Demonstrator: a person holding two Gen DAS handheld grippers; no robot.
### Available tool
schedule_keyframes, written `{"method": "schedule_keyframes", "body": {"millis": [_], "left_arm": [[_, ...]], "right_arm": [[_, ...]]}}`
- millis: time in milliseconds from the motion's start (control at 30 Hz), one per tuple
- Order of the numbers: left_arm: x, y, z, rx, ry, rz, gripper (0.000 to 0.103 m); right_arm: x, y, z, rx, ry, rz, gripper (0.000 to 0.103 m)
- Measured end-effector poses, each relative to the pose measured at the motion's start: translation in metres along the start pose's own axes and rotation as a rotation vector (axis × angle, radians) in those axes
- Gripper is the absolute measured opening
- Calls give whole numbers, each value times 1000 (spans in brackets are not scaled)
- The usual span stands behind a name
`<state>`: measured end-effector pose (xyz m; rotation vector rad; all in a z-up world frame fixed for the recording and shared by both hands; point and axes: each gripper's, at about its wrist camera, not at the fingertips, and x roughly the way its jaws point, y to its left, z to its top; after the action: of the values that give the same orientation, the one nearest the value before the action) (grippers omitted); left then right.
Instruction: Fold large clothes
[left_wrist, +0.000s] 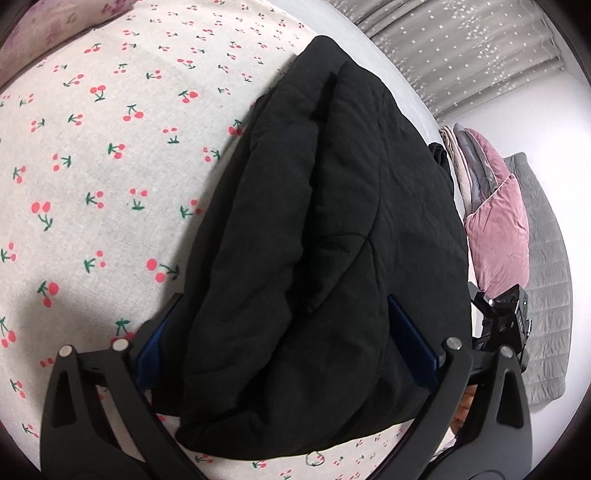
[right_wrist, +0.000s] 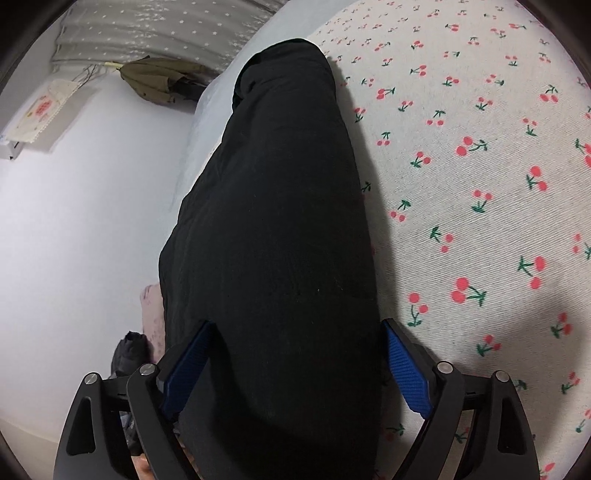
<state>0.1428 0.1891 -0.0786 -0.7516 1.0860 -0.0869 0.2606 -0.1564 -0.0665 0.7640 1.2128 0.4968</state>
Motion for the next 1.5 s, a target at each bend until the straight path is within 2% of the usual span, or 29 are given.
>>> {"method": "schedule_keyframes", "body": {"millis": [167, 400, 500, 633, 733, 1000, 1133, 1233, 1400, 1500], "left_arm": [[-5, 6, 2, -44, -2, 6, 102], [-3, 12, 2, -68, -1, -28, 102], [-4, 10, 2, -62, -12, -17, 102], [-3, 6, 2, -60, -15, -19, 94], [-1, 5, 3, -58, -13, -25, 91], [3, 3, 4, -44, -20, -34, 92], [2, -4, 3, -40, -46, -32, 72], [0, -10, 1, -20, -68, -16, 61], [0, -12, 1, -42, -94, -32, 55], [0, -20, -2, -22, -118, -22, 51]], "right_arm": [[3, -4, 0, 14, 6, 18, 94], [2, -6, -2, 11, -2, 21, 94], [0, -2, -3, -10, -23, 2, 94], [-1, 14, -6, -96, -53, -56, 93], [-1, 20, -7, -116, -67, -75, 90], [1, 37, -11, -171, -96, -122, 76], [-2, 52, -17, -253, -129, -180, 63], [-6, 71, -24, -356, -171, -239, 56], [-9, 91, -31, -467, -204, -290, 51], [-14, 97, -30, -525, -230, -316, 49]]}}
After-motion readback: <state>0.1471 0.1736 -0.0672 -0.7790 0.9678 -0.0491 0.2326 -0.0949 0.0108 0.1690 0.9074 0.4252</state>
